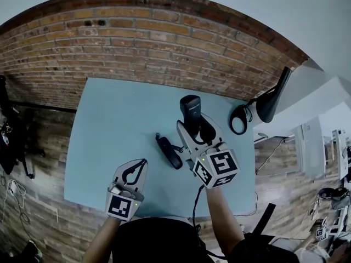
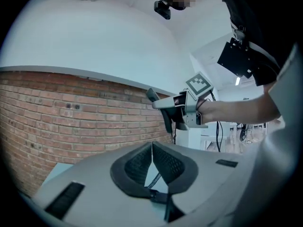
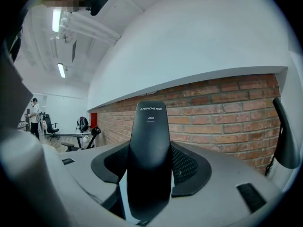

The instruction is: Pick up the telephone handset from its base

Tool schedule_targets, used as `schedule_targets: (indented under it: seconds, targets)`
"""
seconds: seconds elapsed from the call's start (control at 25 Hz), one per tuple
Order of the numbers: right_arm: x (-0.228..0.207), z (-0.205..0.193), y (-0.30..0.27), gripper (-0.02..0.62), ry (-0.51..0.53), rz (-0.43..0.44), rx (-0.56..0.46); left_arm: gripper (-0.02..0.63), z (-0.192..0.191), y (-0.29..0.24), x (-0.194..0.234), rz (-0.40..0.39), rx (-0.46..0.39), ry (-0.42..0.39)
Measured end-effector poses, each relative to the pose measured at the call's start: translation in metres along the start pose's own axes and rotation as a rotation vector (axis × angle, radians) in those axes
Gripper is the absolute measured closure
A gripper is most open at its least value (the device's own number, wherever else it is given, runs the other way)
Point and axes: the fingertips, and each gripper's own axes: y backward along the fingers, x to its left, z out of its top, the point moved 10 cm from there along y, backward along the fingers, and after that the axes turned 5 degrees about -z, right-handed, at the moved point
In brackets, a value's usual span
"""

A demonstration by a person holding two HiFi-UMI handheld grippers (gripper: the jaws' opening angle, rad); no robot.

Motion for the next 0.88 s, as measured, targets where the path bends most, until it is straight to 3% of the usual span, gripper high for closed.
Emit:
schedule_targets:
  seconds: [0.08,0.2,0.44,0.56,0.68,0.88]
  targets:
    - [0.002,-0.006,0.0,0.348,-0.028,0.003,0.013,0.575,0.01,-0.021,-0.002,-0.054,-0.031,0.005]
    - [0.009,-0.013,0.002,0.348,-0.063,0.011,0.029,0.465,0.017,-0.049,-0.006,-0.148,-0.081,0.007]
    - [0.024,-0.011,0.004,0.348,-0.06,0.032,0.037,0.465,0.017,-0.076,-0.012,-0.226,-0.066,0.04]
    - [0.028,-0.013,0.005,0.348,-0.066,0.037,0.04,0.465,0.019,-0.078,-0.014,-0.25,-0.079,0.064]
    - [0.029,-0.013,0.007,0.348,-0.077,0.044,0.036,0.38,0.02,-0.083,-0.015,-0.266,-0.076,0.078]
    - [0.035,-0.013,0.008,0.348,-0.116,0.062,0.016,0.374,0.021,-0.088,-0.016,-0.262,-0.057,0.054]
